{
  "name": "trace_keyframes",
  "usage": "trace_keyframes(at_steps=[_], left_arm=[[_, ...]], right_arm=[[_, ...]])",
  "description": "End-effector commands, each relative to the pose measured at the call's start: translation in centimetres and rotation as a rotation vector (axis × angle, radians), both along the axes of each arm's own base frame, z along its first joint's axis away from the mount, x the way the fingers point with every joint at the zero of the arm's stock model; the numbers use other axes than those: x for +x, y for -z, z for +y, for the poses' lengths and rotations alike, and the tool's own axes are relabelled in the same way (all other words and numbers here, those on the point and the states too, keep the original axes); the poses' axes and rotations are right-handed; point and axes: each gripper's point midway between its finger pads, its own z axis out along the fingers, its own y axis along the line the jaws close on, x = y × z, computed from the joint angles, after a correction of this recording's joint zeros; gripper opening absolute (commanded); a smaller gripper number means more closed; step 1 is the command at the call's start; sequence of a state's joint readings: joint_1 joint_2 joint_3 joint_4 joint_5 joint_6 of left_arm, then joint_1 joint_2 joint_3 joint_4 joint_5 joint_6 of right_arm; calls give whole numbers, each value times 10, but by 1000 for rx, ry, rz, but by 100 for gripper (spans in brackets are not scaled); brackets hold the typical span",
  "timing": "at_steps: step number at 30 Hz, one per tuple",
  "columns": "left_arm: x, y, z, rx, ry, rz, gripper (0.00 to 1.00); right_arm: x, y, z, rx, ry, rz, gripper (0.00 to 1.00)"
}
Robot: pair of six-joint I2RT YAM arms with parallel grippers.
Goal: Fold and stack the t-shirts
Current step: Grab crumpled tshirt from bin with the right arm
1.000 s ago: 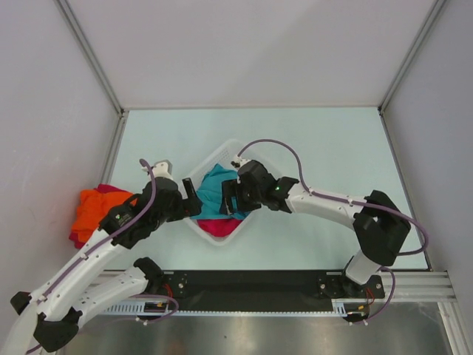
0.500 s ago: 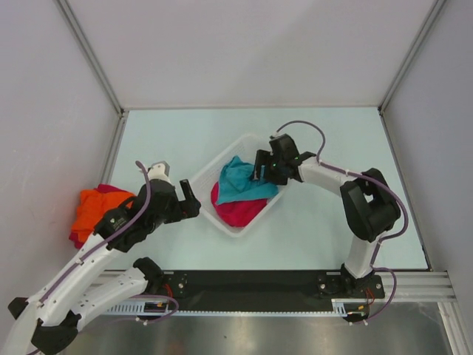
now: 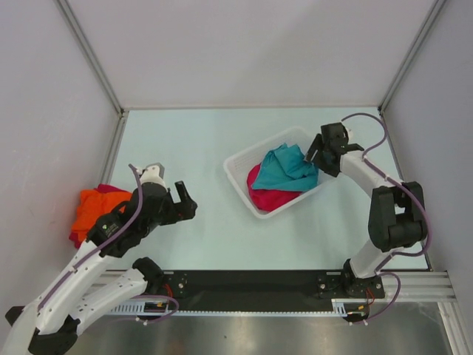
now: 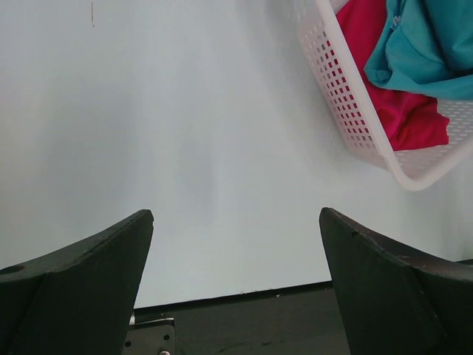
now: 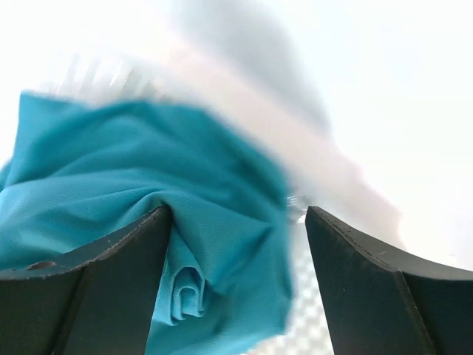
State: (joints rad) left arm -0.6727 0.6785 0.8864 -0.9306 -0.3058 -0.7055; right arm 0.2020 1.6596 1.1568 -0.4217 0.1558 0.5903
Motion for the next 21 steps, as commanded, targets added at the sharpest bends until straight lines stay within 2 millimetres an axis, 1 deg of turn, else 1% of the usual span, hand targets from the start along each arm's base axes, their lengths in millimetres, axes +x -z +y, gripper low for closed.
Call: trace_keyframes(at_steps=[1,3,4,8,9,11,12,13,14,15,16,19,20,21], left_arm=[[0,-2,0,-9,15,-18,99],[-1,-1,0,-11,18,-18,100],[-1,-1,0,-13,20,-20,99],[-2,2,0,-15,20,-18,100],[-2,3,0,-14,20,-15,100],[-2,4,1,-13,19,-13,99],[-2,4,1,-14,17,-13,99],[-2,3,1,-17,16,-18,99],[-1,4,1,-17,16,-20,100],[-1,6,0,-18,18,-15,100],[0,7,-1,-20,20,-15,100],[3,11,-9,-31,32,-3,99],[4,14,-11,-31,38,6,100],[4,15,-13,-38,45,11,99]], right_arm=[[-9,-22,-39,-76,99,-41,80],[-12,-21,-45,-75,113,-46,80],[-12,-22,-45,-69,110,-52,80],[-13,-19,-34,-53,77,-39,79],[-11,-21,-27,-51,59,-45,79],[-12,-22,-19,-62,37,-44,79],[-9,-29,-14,-72,23,-58,79],[-12,-33,1,-86,-19,-58,79],[-11,-38,2,-122,-20,-70,79],[-11,-44,9,-143,-39,-79,80],[-11,-56,23,-162,-76,-95,80],[-10,-71,40,-196,-115,-119,82],[-12,-72,50,-193,-140,-125,82],[-12,-70,54,-191,-152,-118,82]])
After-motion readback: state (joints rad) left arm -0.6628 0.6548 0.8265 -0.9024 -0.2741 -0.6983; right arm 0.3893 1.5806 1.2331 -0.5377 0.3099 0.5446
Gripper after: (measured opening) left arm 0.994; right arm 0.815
